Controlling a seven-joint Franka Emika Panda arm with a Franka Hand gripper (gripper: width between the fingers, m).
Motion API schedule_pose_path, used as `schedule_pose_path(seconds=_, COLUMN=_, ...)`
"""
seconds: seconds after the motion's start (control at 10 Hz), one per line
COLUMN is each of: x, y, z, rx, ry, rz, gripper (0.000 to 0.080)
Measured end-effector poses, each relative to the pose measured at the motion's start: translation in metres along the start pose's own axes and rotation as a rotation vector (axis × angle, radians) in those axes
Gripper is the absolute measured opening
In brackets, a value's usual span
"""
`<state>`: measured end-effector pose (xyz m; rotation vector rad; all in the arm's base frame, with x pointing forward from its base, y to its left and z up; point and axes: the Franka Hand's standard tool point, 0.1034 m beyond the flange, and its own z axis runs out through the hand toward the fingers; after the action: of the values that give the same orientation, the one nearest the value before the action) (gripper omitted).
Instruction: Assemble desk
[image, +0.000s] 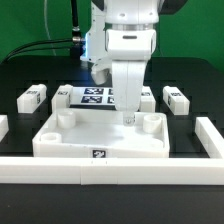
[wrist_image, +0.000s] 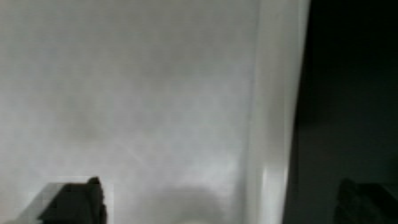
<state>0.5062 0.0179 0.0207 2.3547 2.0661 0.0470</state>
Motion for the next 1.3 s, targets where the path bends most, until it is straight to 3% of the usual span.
schedule_pose_path(seconds=0.2, x=-0.0013, y=-0.005, z=0.0125, rx=0.017, ry=0.002, rz=0.005, gripper=0.065)
schedule_pose_path(seconds=0.5, x=-0.0033, y=-0.0067, z=0.0149, rx=0.028, ry=-0.001, rz=0.008, gripper=0.0637)
schedule_pose_path(seconds=0.7, x=-0.0033, y=-0.0073, z=0.0154, rx=0.03, ry=-0.001, rz=0.008, gripper=0.0283)
schedule_pose_path(seconds=0.8, x=-0.0033, y=-0.0075, z=0.0156, rx=0.03, ry=-0.001, rz=0.008, gripper=0.0148)
schedule_pose_path(seconds=0.9, x=-0.0035, y=-0.0077, z=0.0158, rx=0.031, ry=-0.001, rz=0.009, gripper=0.0148)
schedule_pose_path(seconds=1.0, x=-0.0035, y=-0.0078, z=0.0159, rx=0.031, ry=-0.002, rz=0.008, gripper=0.0055)
schedule_pose_path(seconds=1.3, x=-0.0035, y=-0.0077, z=0.0158, rx=0.031, ry=-0.002, rz=0.008, gripper=0.0055)
